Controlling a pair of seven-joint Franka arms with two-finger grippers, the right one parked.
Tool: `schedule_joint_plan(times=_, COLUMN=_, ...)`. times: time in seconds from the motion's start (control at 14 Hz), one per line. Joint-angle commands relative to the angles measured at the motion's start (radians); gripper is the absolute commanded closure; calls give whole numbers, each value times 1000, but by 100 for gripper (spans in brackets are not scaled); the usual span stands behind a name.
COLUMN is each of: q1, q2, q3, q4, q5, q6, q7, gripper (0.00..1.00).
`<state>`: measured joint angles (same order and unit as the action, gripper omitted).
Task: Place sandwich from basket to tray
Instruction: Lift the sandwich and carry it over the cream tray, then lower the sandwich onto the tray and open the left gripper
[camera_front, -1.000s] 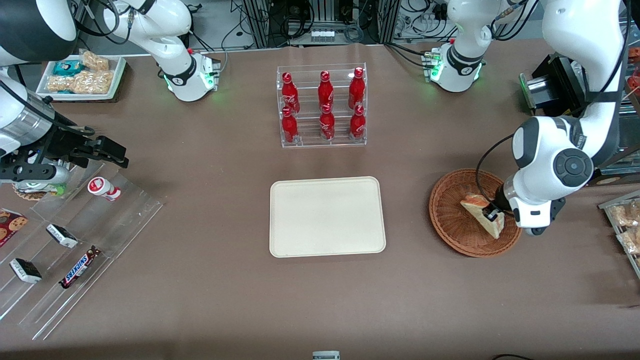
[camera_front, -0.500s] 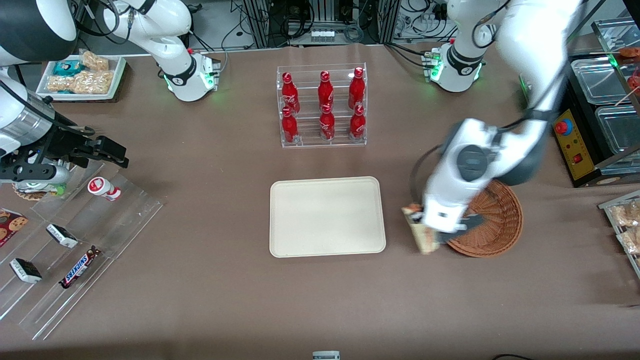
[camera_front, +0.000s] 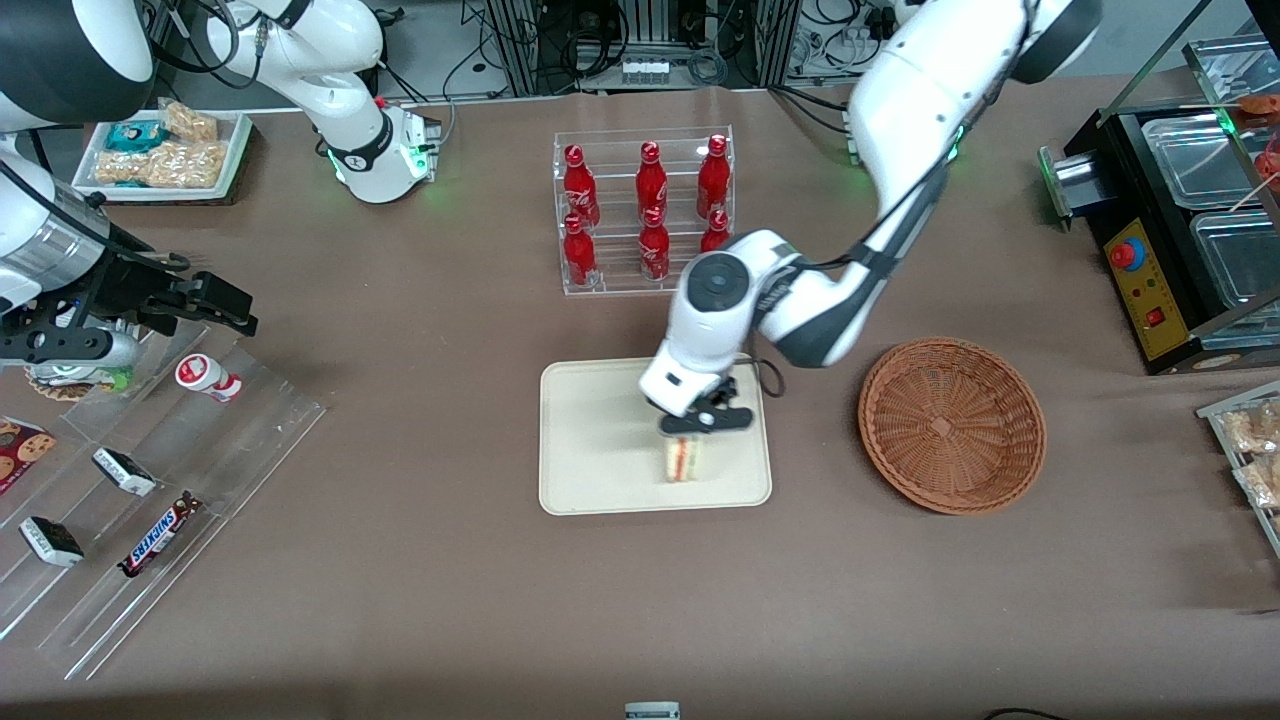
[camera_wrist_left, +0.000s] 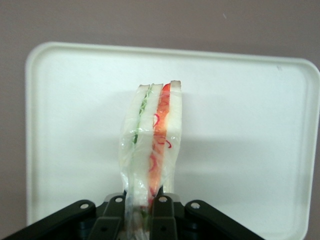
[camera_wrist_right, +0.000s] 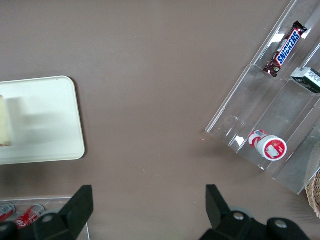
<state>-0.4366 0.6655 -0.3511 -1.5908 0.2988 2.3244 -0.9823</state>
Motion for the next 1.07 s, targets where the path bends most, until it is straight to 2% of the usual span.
schedule_joint_plan(times=0.0, q1=-114, q2=51, q3=99, q4=66, q5=25, q6=0, q7=-83, gripper=98)
schedule_joint_plan(times=0.14, q1=-171, q2=72, q3=156, q4=87, q5=23, q6=9, q7=-98, gripper=97)
schedule_joint_plan(times=0.29, q1=-175, q2=85, q3=166, q4=94, q5=25, q6=32, q7=-110, gripper=93)
schedule_joint_plan(times=0.36, q1=-175, q2=83, q3=164, q4=91, q5=26, q6=32, q7=-116, gripper=71)
schedule_joint_plan(times=0.43, q1=-175, q2=75, q3=164, q4=87, q5=29, q6=32, q7=-104, gripper=1)
schedule_joint_plan(times=0.64, q1=-154, q2=1, q3=166, q4=83, q5=25, q6=4, q7=-99, gripper=0)
schedule_joint_plan(times=1.0, q1=-97, q2=-193, q3=164, q4=84, q5=10, q6=-201, q7=-64, gripper=0)
